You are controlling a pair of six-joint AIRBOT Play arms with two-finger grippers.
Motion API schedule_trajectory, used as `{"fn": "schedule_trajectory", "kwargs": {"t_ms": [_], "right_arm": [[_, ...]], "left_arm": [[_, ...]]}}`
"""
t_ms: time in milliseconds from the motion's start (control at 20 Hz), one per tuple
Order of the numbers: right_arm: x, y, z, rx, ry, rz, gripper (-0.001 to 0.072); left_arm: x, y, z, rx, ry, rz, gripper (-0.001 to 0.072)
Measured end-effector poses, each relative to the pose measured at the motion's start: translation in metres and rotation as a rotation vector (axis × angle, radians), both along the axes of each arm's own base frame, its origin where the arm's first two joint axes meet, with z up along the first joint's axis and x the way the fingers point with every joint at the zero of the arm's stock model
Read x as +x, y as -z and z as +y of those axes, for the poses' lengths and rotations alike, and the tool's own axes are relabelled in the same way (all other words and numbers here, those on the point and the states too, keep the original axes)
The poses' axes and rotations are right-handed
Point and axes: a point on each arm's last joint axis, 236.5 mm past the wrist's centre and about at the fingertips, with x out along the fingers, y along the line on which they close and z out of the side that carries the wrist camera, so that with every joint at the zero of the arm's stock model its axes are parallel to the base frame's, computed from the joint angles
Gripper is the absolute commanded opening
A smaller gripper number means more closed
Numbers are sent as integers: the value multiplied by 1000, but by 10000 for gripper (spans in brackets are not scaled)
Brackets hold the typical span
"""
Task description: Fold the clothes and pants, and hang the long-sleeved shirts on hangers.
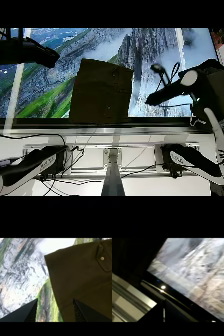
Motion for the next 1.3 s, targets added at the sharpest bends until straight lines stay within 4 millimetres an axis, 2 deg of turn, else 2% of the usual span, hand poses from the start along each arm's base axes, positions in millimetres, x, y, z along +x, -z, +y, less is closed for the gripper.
{"fn": "schedule_trajectory", "kwargs": {"t_ms": [50,100,150,200,300,450,550,600,750,900,950,1000,1050,1300], "right_arm": [[-11,13,15,80,51,42,475],[-17,25,25,137,119,75,491],[-20,35,32,177,191,109,491],[-23,45,37,205,257,144,491],[-32,60,46,230,337,213,491],[-45,78,58,234,395,304,490],[-52,86,68,244,424,369,483],[-54,87,73,254,439,395,480],[-54,90,83,264,454,425,339],[-50,89,90,273,460,422,321],[-48,89,92,279,464,421,257],[-45,87,94,285,471,415,127],[-43,87,95,288,473,408,51],[-30,80,99,308,441,350,49]], "left_arm": [[1,1,0,-5,-2,5,466],[1,4,2,-10,-10,19,466],[-1,10,4,-8,-15,48,457],[-4,19,8,-9,-25,89,419],[-8,35,22,-5,-57,159,420],[-15,66,55,-35,-148,272,437],[-25,95,77,-77,-220,363,570],[-32,113,87,-109,-257,413,585],[-62,167,100,-216,-343,576,585],[-100,219,96,-283,-372,732,585],[-112,234,93,-298,-372,781,585],[-123,248,90,-308,-370,823,585],[-133,259,87,-315,-364,862,585],[-166,293,73,-350,-328,995,583]]}}
